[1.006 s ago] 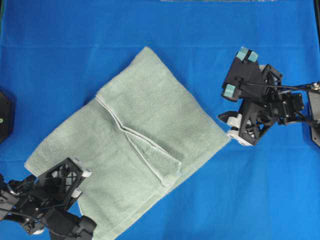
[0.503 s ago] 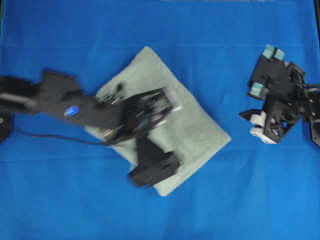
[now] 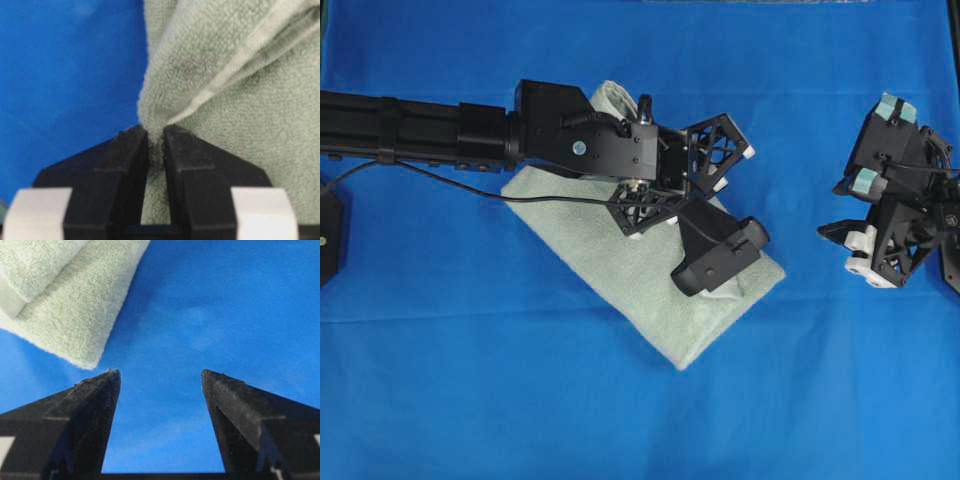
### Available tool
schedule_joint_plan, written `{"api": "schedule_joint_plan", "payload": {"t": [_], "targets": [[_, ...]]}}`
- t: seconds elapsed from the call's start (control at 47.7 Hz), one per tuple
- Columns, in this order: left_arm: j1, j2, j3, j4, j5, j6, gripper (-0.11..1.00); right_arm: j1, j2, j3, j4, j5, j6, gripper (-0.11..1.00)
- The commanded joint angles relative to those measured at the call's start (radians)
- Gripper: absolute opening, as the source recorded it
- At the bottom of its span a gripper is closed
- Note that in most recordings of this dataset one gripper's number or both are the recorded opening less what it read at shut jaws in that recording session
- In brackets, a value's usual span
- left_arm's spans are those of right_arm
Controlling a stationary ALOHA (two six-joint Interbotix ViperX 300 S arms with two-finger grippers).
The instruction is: Fold a bath towel.
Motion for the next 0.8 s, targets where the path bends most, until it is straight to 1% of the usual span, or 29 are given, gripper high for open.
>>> {"api": "schedule_joint_plan", "payload": {"t": [0.0,0.021,0.063,0.105,0.147,0.231,0.272,0.293,0.314,0.377,0.44,0.587,0.692,0.775], "targets": [[0.002,-0.037,-0.003,-0.005,-0.018,-0.028,0.09,0.002,-0.005,-0.012,-0.014,-0.006,0.0,0.65],[0.002,-0.038,-0.002,-0.005,-0.02,-0.035,0.09,0.002,-0.005,-0.011,-0.015,-0.005,0.0,0.65],[0.002,-0.038,0.0,-0.006,-0.031,-0.057,0.15,0.002,-0.005,-0.012,-0.018,-0.005,0.0,0.65],[0.002,-0.04,0.002,-0.008,-0.052,-0.087,0.26,0.002,-0.006,-0.012,-0.021,-0.006,0.002,0.65],[0.003,-0.043,0.003,-0.014,-0.08,-0.123,0.4,0.002,-0.006,-0.014,-0.023,-0.009,0.0,0.65],[0.012,-0.06,0.014,-0.025,-0.137,-0.238,0.65,0.002,-0.006,-0.014,-0.029,-0.02,0.002,0.65],[0.018,-0.078,0.025,-0.025,-0.155,-0.295,0.75,0.002,-0.006,-0.014,-0.029,-0.023,0.002,0.65],[0.02,-0.087,0.032,-0.025,-0.161,-0.324,0.78,0.002,-0.008,-0.014,-0.029,-0.023,0.0,0.65],[0.023,-0.1,0.041,-0.025,-0.17,-0.351,0.78,0.002,-0.009,-0.015,-0.029,-0.025,0.0,0.65],[0.025,-0.138,0.075,-0.025,-0.192,-0.428,0.72,0.002,-0.012,-0.017,-0.031,-0.025,0.0,0.65],[0.023,-0.183,0.121,-0.025,-0.216,-0.483,0.68,0.002,-0.02,-0.02,-0.04,-0.025,0.0,0.65],[0.0,-0.316,0.27,-0.025,-0.304,-0.594,0.72,0.002,-0.044,-0.028,-0.077,-0.04,-0.002,0.65],[-0.029,-0.44,0.374,-0.028,-0.39,-0.611,0.73,0.002,-0.066,-0.032,-0.101,-0.066,-0.008,0.65],[-0.054,-0.545,0.462,-0.032,-0.483,-0.624,0.73,0.002,-0.08,-0.034,-0.121,-0.086,-0.009,0.65]]}}
